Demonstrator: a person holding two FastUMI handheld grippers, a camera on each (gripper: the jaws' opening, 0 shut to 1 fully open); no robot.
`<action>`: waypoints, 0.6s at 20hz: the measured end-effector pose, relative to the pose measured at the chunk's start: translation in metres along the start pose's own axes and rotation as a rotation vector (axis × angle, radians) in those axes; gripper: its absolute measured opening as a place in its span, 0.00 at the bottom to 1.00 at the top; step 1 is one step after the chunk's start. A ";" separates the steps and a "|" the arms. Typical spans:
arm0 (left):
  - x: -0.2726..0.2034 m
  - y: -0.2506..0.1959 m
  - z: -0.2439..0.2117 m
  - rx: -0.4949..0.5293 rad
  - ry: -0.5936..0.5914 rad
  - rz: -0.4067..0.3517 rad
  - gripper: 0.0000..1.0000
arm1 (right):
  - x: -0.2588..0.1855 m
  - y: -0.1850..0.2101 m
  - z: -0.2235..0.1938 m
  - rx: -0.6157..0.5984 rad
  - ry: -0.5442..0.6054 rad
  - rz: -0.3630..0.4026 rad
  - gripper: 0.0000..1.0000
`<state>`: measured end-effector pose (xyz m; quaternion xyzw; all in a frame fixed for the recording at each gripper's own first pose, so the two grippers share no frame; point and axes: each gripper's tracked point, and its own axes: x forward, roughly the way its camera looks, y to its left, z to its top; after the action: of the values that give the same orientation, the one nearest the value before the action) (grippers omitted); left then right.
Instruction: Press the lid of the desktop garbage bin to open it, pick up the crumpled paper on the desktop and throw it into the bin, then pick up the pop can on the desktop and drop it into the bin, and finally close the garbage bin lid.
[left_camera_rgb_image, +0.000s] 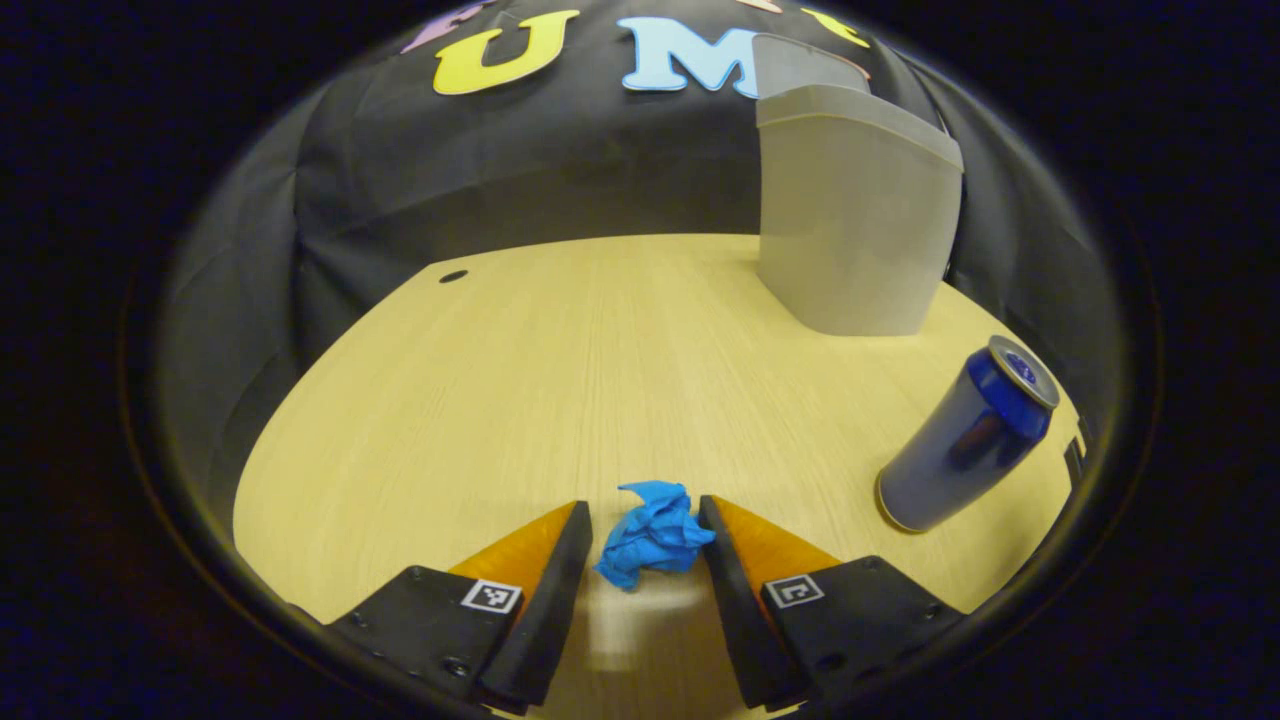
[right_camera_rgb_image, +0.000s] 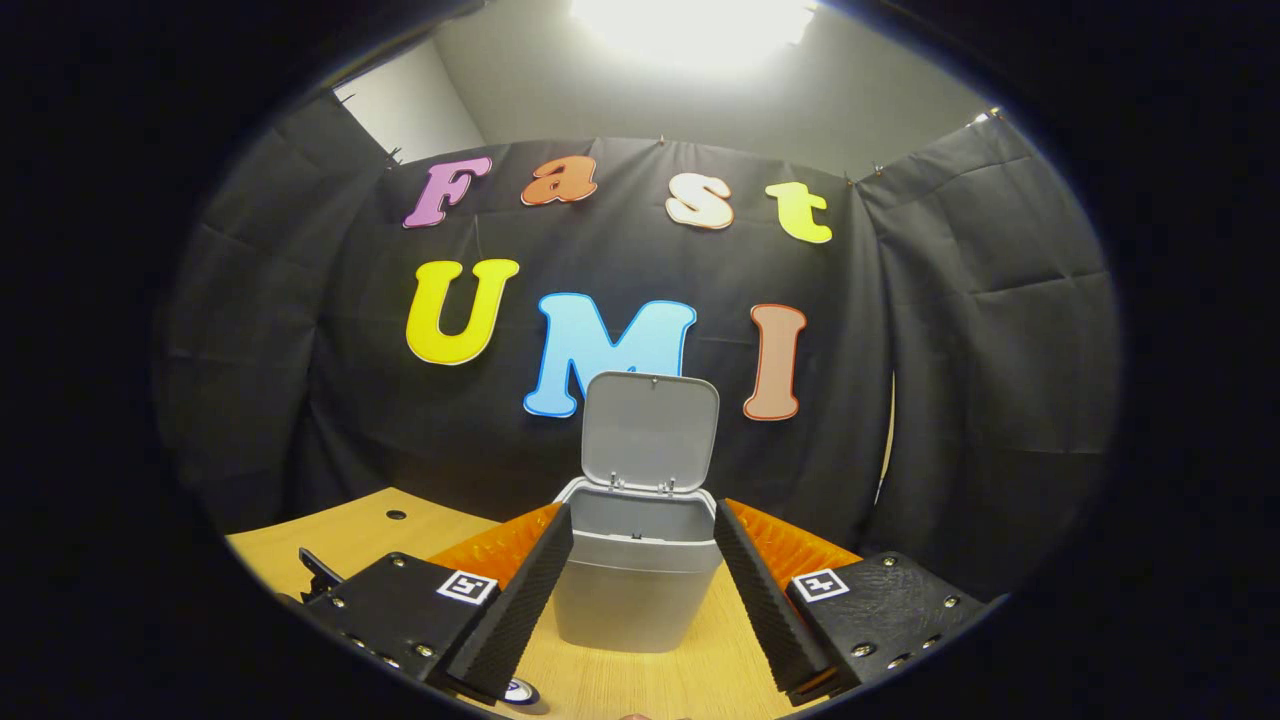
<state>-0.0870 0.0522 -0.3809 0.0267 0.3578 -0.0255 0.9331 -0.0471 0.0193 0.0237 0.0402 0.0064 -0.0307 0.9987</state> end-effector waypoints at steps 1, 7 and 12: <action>0.000 0.000 -0.001 0.006 0.005 -0.002 0.75 | -0.001 0.000 0.000 -0.002 -0.003 -0.004 0.92; 0.004 -0.002 0.002 0.009 0.003 -0.018 0.42 | -0.002 -0.011 -0.001 0.020 -0.020 -0.034 0.92; 0.003 -0.005 0.007 -0.020 -0.004 -0.037 0.34 | -0.003 -0.026 0.000 0.018 -0.033 -0.060 0.92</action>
<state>-0.0801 0.0466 -0.3777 0.0107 0.3565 -0.0392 0.9334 -0.0516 -0.0063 0.0218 0.0484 -0.0091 -0.0612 0.9969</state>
